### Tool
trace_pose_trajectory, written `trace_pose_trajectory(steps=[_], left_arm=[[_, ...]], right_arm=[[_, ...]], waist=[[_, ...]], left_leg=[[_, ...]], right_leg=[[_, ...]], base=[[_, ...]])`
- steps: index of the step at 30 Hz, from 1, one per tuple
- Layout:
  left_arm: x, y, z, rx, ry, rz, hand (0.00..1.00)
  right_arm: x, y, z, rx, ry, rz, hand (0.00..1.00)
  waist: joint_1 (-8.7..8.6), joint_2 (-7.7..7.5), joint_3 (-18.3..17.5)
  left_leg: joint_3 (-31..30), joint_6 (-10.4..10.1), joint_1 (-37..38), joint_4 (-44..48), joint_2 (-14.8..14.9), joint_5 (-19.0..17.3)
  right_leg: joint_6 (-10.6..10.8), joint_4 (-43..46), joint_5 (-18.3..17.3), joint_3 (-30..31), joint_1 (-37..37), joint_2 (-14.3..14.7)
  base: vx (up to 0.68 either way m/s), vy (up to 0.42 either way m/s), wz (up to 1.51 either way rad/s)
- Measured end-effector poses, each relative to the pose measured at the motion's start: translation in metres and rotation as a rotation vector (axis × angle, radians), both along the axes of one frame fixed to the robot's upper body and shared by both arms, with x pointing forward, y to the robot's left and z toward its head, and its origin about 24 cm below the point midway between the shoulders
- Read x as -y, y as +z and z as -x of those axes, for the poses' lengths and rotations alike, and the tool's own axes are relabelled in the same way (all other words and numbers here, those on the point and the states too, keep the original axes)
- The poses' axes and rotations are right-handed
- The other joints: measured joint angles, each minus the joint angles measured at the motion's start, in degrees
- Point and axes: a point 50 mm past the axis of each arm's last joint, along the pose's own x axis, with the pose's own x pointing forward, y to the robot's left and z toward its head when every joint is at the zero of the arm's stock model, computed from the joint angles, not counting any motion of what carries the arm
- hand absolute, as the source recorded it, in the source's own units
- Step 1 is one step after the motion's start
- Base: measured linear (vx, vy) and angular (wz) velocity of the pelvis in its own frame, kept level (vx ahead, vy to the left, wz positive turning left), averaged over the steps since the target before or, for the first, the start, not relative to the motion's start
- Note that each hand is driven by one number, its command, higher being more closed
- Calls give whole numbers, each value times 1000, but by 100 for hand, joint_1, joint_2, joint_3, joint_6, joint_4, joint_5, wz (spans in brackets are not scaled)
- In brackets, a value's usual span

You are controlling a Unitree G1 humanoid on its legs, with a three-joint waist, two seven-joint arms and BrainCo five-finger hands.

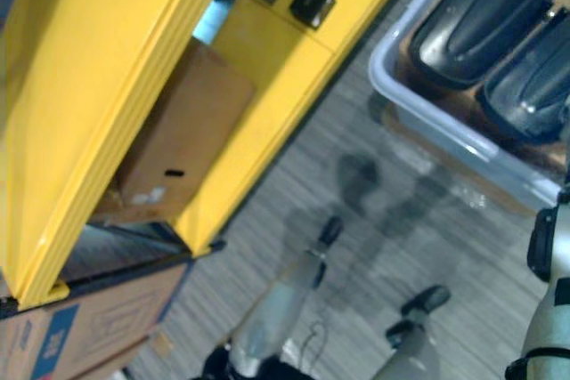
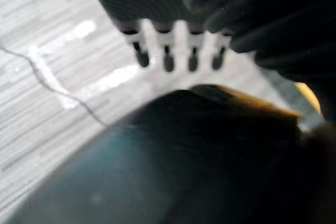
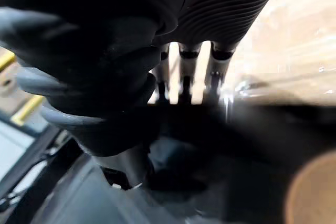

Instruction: Walk over and take plastic housings, then place them on the shelf

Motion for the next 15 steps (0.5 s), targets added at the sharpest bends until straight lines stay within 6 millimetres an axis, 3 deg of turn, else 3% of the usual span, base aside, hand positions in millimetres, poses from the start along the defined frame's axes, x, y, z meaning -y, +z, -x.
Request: trace_pose_trajectory(steps=[7,15], left_arm=[[1,0,0,2,-3,3,0],[1,2,-3,14,3,7,0]], right_arm=[[3,-8,3,-48,20,-52,100],[11,-11,8,-108,-20,84,100]], waist=[[-13,81,-60],[-46,66,-49]], left_leg=[[6,0,22,1,5,0],[5,1,104,19,14,0]], right_leg=[[2,26,-2,-1,7,-13],[8,34,10,-5,100,-5]], base=[[-30,-1,0],[-25,-2,0]])
